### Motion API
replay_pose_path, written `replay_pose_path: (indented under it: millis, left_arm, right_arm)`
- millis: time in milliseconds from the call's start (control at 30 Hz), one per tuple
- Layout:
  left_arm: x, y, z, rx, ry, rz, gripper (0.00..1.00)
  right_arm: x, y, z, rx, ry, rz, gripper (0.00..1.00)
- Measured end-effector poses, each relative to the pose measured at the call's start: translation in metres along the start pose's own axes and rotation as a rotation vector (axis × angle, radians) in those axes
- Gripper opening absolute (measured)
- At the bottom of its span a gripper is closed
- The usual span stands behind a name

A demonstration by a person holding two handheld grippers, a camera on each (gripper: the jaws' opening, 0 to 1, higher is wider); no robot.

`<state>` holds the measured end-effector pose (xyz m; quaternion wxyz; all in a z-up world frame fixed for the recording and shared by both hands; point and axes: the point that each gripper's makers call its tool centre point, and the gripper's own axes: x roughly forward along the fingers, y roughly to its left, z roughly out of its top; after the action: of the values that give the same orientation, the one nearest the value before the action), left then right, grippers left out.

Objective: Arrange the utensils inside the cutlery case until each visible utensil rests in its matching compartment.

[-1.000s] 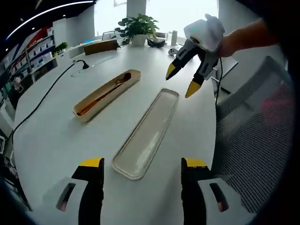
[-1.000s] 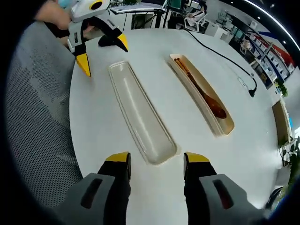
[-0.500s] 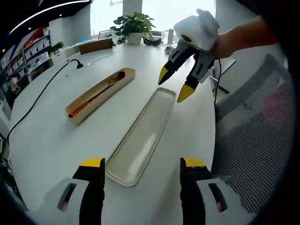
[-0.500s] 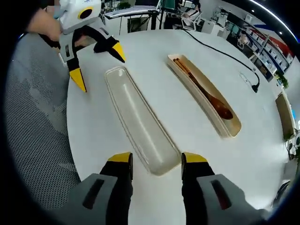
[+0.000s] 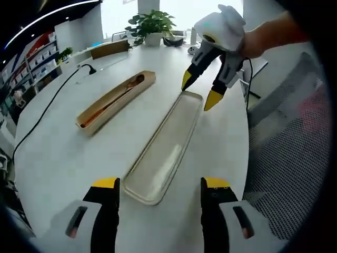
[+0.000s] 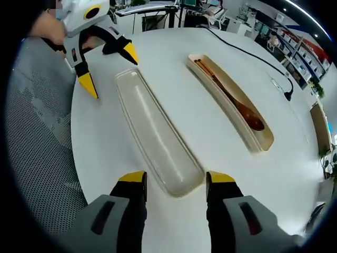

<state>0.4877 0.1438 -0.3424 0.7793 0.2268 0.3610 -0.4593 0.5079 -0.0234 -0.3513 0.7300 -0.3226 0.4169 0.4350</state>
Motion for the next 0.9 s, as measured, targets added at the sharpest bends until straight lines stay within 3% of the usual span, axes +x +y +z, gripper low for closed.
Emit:
replay_pose_path:
  millis: [133, 200, 267, 400, 567, 767, 900]
  left_arm:
    - [0.003, -0.001, -0.001, -0.014, 0.004, -0.005, 0.65]
    - [0.005, 0.001, -0.003, -0.027, 0.024, 0.013, 0.70]
    - [0.006, -0.002, 0.000, -0.021, 0.005, 0.009, 0.70]
    - [0.009, -0.003, -0.003, -0.002, 0.025, 0.012, 0.69]
    - [0.011, -0.004, -0.002, -0.002, 0.030, -0.002, 0.76]
    - [0.009, -0.002, 0.002, -0.005, 0.025, 0.003, 0.77]
    - [0.011, -0.001, -0.002, -0.021, 0.032, -0.006, 0.76]
  right_arm:
    - [0.001, 0.000, -0.005, 0.041, 0.003, 0.008, 0.43]
    - [0.000, 0.001, -0.004, 0.046, -0.014, 0.010, 0.41]
    - [0.001, 0.002, -0.004, 0.059, -0.015, 0.012, 0.42]
    - [0.000, 0.002, -0.003, 0.044, -0.009, 0.009, 0.44]
    - [0.002, 0.006, -0.006, 0.071, 0.008, 0.044, 0.49]
    - [-0.001, 0.003, -0.001, 0.017, -0.007, 0.009, 0.44]
    - [-0.001, 0.006, 0.001, -0.004, -0.011, 0.026, 0.39]
